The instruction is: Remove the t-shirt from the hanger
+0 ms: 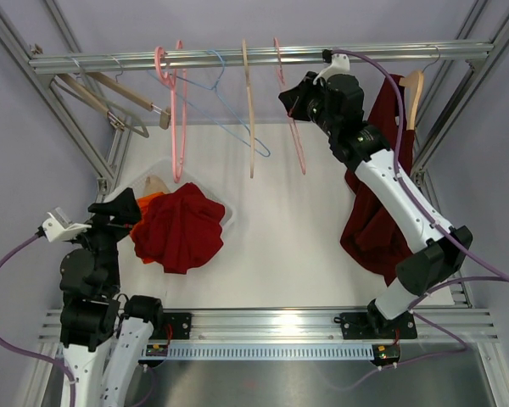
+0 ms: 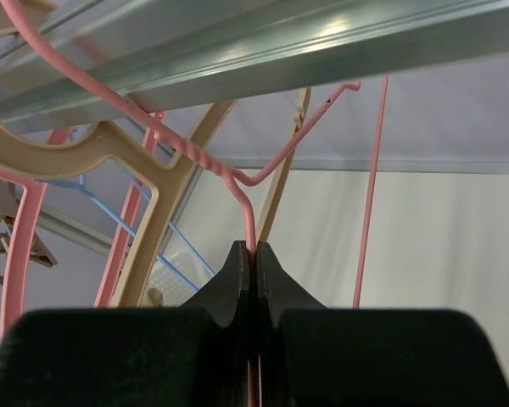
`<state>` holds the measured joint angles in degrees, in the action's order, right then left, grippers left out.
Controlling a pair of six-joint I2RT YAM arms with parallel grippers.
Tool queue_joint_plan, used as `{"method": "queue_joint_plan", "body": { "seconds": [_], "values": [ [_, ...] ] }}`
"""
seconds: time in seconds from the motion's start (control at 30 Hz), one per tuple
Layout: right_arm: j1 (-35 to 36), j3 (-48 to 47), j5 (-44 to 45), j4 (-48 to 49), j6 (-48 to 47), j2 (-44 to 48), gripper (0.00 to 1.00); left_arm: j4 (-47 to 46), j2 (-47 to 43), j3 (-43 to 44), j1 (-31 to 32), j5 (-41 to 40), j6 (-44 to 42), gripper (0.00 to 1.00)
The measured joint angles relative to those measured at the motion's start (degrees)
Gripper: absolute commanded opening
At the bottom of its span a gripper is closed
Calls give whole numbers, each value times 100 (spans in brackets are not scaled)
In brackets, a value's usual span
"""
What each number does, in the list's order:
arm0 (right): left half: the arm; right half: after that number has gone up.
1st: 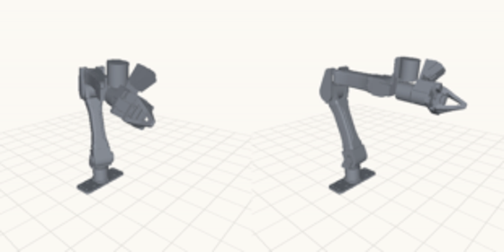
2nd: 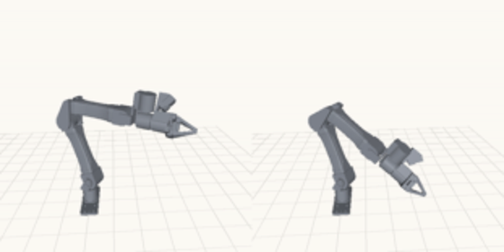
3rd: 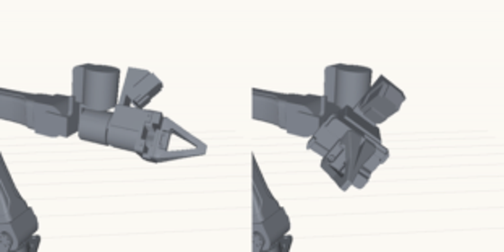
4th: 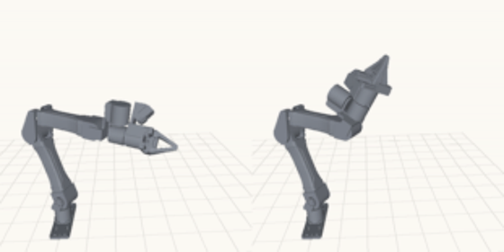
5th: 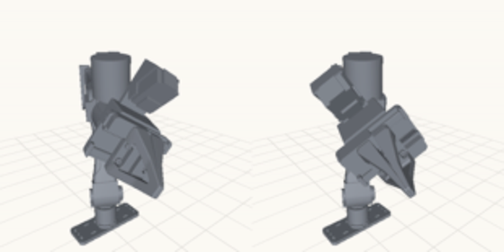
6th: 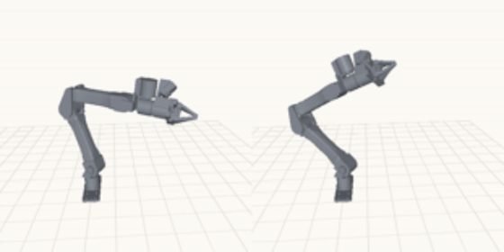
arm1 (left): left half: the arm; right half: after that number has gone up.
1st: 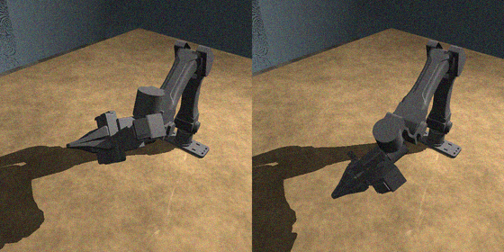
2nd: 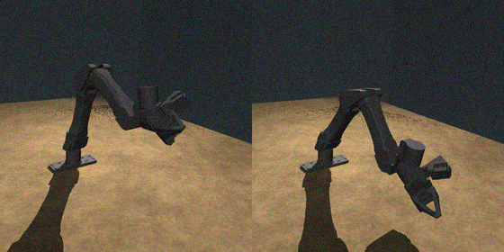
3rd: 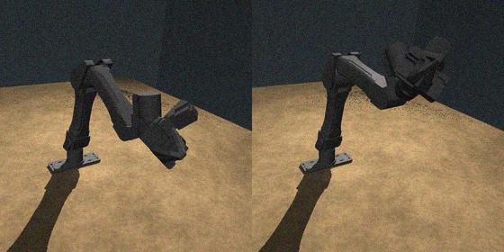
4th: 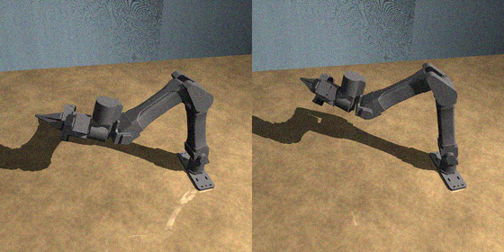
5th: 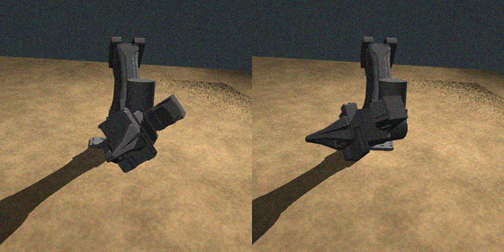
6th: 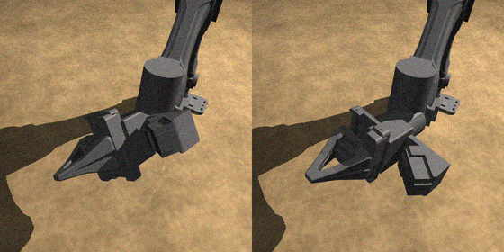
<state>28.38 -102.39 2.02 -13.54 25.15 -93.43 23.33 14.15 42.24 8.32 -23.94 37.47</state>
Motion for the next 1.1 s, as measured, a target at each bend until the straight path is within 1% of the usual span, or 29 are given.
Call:
{"method": "queue_joint_plan", "body": {
  "seconds": [0.1,0.2,0.23,0.33,0.37,0.4,0.43,0.53,0.57,0.6,0.67,0.77,0.8,0.87,0.9,0.93,1.0,1.03,1.1],
  "values": [
    [0,282,2,223,63,79,0,59,-26,256,0,452,-144,99],
    [0,568,-15,428,116,160,12,70,-31,437,0,887,-221,99],
    [0,610,-15,457,116,186,22,81,-31,494,0,1056,-247,99],
    [-4,715,0,376,101,310,39,105,-28,647,2,1552,-286,99],
    [-4,761,-4,343,74,369,48,111,-22,702,4,1777,-299,99],
    [-4,793,-4,295,61,439,53,105,-11,754,15,1958,-306,99],
    [-4,841,0,249,31,531,61,101,0,798,28,2144,-315,99],
    [-4,992,-9,109,-74,883,71,96,72,909,90,2730,-348,99],
    [-4,1056,-11,42,-107,1049,76,81,103,931,116,2929,-365,99],
    [-4,1108,-13,-7,-146,1209,77,70,140,949,149,3163,-396,99],
    [-4,1202,-2,-170,-271,1576,77,55,219,984,205,3646,-455,99],
    [-7,1274,201,-463,-529,2155,72,44,385,1091,295,4406,-575,99],
    [-24,1274,308,-581,-634,2369,63,37,442,1126,326,4653,-612,99],
    [-109,1272,485,-743,-798,2710,53,11,531,1178,385,5158,-682,99],
    [-208,1257,612,-844,-909,2911,45,7,560,1193,409,5359,-726,99],
    [-326,1196,758,-968,-999,3036,34,7,592,1215,446,5606,-774,99],
    [-590,1036,1071,-1156,-1139,3156,26,-9,625,1226,538,6019,-874,99],
    [-723,955,1220,-1252,-1189,3178,17,-7,629,1226,605,6183,-922,99],
    [-868,879,1340,-1386,-1231,3211,15,-11,623,1226,767,6417,-1036,99]
  ]
}}
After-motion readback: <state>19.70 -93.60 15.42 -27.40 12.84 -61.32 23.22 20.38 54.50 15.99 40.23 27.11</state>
